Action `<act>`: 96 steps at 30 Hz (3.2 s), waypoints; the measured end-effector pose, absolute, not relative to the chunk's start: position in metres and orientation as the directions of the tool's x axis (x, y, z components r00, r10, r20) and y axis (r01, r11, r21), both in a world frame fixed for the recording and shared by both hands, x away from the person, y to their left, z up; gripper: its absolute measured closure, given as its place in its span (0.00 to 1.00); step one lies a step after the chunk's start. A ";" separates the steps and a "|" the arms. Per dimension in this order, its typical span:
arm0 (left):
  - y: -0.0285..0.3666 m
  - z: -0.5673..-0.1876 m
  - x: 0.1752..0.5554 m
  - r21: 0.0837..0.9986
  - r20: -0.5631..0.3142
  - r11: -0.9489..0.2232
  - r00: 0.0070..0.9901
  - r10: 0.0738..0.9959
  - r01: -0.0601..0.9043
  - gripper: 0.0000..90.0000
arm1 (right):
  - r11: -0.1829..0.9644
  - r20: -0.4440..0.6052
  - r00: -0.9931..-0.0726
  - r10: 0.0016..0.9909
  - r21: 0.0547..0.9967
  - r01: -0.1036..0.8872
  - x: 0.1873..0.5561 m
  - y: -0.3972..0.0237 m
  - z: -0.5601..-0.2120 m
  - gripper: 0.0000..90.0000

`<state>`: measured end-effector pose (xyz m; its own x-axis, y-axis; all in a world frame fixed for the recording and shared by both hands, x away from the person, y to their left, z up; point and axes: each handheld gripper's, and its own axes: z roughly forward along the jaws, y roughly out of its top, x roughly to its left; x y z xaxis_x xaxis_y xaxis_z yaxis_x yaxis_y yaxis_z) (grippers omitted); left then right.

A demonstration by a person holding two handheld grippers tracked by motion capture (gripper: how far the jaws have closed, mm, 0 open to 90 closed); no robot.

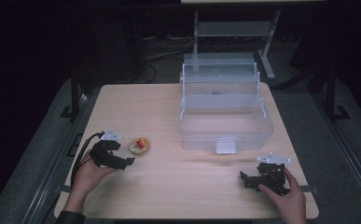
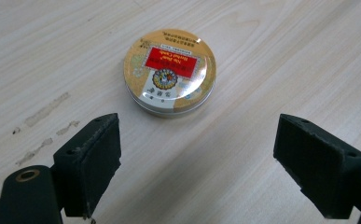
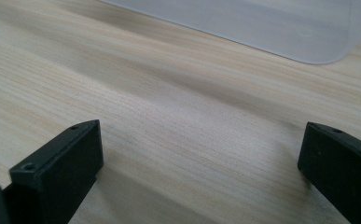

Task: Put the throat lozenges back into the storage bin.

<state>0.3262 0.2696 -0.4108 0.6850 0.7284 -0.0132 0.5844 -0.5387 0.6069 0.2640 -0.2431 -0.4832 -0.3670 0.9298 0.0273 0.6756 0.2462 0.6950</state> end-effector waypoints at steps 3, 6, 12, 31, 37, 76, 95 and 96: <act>0.268 -0.409 0.329 0.604 -0.013 -0.541 0.687 0.727 0.585 0.16 | 0.246 0.027 -0.367 0.930 0.695 0.676 0.264 -0.243 -0.483 0.00; 0.266 -0.408 0.332 0.604 -0.014 -0.541 0.686 0.728 0.586 0.16 | 0.246 0.027 -0.367 0.930 0.695 0.676 0.264 -0.243 -0.483 0.00; 0.263 -0.407 0.338 0.598 -0.013 -0.545 0.687 0.727 0.588 0.16 | 0.246 0.027 -0.367 0.930 0.695 0.676 0.264 -0.243 -0.483 0.00; 0.247 -0.404 0.358 0.575 -0.010 -0.562 0.691 0.722 0.595 0.16 | 0.246 0.027 -0.367 0.930 0.695 0.676 0.264 -0.243 -0.483 0.00; 0.240 -0.405 0.366 0.559 -0.015 -0.567 0.691 0.723 0.605 0.16 | 0.246 0.027 -0.367 0.930 0.695 0.676 0.264 -0.243 -0.483 0.00; 0.215 -0.436 0.407 0.408 -0.014 -0.635 0.700 0.714 0.656 0.15 | 0.246 0.027 -0.367 0.930 0.695 0.676 0.264 -0.243 -0.483 0.00; 0.214 -0.445 0.411 0.356 -0.018 -0.645 0.696 0.718 0.676 0.18 | 0.246 0.027 -0.367 0.930 0.695 0.675 0.264 -0.243 -0.483 0.00; 0.213 -0.445 0.411 0.357 -0.020 -0.645 0.696 0.718 0.675 0.20 | 0.246 0.027 -0.367 0.930 0.695 0.675 0.264 -0.243 -0.483 0.00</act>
